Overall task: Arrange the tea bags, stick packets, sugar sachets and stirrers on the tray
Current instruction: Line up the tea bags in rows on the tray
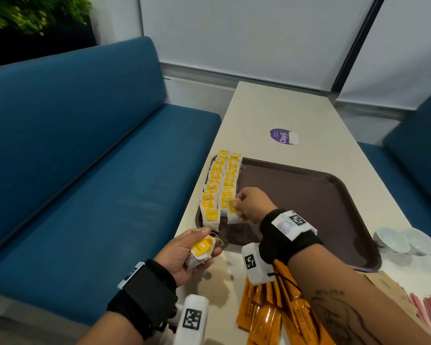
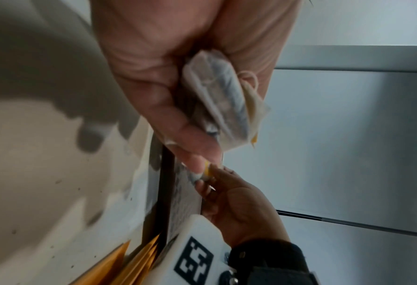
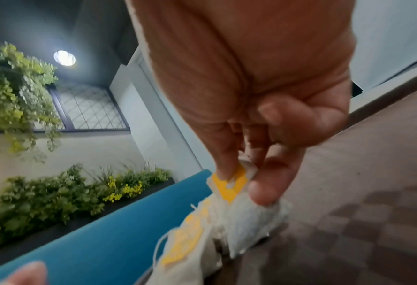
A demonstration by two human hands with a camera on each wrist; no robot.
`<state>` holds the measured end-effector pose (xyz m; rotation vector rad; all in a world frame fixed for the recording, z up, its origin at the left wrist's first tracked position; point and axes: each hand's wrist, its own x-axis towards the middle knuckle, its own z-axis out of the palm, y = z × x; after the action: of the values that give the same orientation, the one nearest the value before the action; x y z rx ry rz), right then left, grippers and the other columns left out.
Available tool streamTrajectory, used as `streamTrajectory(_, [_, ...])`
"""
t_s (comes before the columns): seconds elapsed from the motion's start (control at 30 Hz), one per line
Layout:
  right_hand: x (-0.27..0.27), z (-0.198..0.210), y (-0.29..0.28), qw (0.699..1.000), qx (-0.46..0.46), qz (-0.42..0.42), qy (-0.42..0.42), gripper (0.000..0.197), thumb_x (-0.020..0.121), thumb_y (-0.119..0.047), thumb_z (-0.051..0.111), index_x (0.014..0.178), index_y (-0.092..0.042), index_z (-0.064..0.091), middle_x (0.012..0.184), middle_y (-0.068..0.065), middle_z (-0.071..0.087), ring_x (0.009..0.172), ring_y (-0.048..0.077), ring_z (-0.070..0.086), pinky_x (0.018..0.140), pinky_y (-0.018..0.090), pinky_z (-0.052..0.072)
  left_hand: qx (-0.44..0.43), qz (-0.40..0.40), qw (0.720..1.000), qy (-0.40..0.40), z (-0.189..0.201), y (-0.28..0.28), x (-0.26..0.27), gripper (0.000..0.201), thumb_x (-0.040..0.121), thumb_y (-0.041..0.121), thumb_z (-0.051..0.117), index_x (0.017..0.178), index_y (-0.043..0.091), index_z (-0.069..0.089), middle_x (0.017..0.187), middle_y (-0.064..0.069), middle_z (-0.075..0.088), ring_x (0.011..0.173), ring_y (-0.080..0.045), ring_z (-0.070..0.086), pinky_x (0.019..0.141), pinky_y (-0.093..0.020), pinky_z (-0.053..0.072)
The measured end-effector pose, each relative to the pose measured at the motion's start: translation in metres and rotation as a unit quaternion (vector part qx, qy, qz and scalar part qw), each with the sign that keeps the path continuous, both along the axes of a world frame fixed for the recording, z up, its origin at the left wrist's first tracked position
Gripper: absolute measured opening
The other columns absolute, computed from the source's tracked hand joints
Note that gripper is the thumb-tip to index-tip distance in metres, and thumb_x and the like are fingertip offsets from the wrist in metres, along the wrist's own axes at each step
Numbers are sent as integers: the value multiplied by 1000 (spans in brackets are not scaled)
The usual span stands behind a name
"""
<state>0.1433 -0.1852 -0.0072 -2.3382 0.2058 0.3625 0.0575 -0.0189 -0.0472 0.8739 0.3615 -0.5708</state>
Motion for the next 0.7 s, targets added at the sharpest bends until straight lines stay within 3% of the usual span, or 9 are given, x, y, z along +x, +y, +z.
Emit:
streamTrajectory(0.07, [6, -7, 5, 999, -34, 18, 34, 25, 89, -8, 59, 69, -17, 48, 80, 7, 60, 69, 21, 61, 61, 30, 55, -1, 6, 1000, 1, 0, 2, 1, 14, 84, 17, 60, 96, 10, 59, 76, -12, 69, 61, -22, 69, 40, -21, 51])
streamTrajectory(0.1, [9, -10, 8, 998, -31, 18, 45, 27, 89, -8, 58, 67, -17, 47, 74, 5, 58, 64, 18, 59, 63, 30, 55, -1, 9, 1000, 1, 0, 3, 2, 15, 83, 17, 60, 95, 10, 59, 75, -12, 70, 61, -23, 69, 40, -21, 51])
streamTrajectory(0.2, [13, -13, 12, 998, -9, -1, 63, 27, 89, -9, 57, 66, -17, 47, 67, 2, 56, 54, 13, 56, 47, 21, 47, -2, 15, 1000, 1, 0, 6, 3, 23, 75, 18, 64, 96, 10, 59, 73, -11, 70, 60, -23, 69, 40, -21, 50])
streamTrajectory(0.27, [14, -13, 14, 998, 6, -16, 67, 26, 90, -10, 57, 67, -17, 48, 67, 2, 58, 54, 13, 56, 45, 20, 44, 3, 19, 1000, -1, -2, 8, 3, 31, 68, 20, 66, 97, 10, 60, 74, -11, 70, 61, -23, 69, 40, -22, 51])
streamTrajectory(0.4, [15, -11, 14, 997, 15, -32, 70, 24, 89, -9, 57, 67, -16, 48, 67, 4, 60, 52, 14, 57, 46, 21, 47, 7, 27, 1000, -2, -5, 9, 3, 29, 72, 19, 65, 99, 9, 60, 75, -11, 70, 61, -24, 69, 41, -22, 51])
streamTrajectory(0.5, [13, -9, 14, 996, 29, -73, 50, 15, 85, -8, 65, 87, -10, 50, 84, 11, 65, 66, 25, 68, 52, 28, 53, 6, 29, 1000, -2, -6, 8, 4, 23, 78, 17, 63, 98, 8, 59, 76, -12, 70, 61, -25, 69, 41, -22, 51])
streamTrajectory(0.57, [9, -6, 13, 994, 44, -95, 15, 26, 83, -8, 69, 99, -9, 48, 93, 13, 62, 75, 30, 69, 58, 34, 56, 6, 29, 1000, -3, -6, 8, 5, 16, 82, 17, 61, 97, 9, 59, 75, -12, 70, 61, -24, 69, 41, -21, 51])
streamTrajectory(0.7, [-6, -3, 16, 994, 79, -75, 22, 19, 83, -3, 65, 72, -9, 51, 79, 13, 63, 59, 24, 60, 54, 31, 55, 10, 24, 1000, -4, -5, 4, 6, 12, 84, 16, 60, 93, 9, 61, 77, -13, 69, 62, -24, 69, 40, -22, 51])
